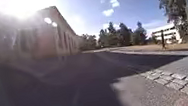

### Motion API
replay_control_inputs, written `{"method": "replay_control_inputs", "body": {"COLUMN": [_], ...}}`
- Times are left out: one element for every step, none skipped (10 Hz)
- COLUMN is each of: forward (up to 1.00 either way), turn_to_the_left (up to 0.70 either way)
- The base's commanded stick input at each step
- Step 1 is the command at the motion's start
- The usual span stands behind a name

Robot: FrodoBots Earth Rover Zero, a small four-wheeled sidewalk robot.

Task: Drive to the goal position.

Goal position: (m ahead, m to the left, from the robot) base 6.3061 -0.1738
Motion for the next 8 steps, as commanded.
{"method": "replay_control_inputs", "body": {"forward": [0.70,0.70,0.70,0.70,0.70,0.70,0.70,0.70], "turn_to_the_left": [0.00,0.00,0.00,0.00,0.00,0.00,0.00,0.00]}}
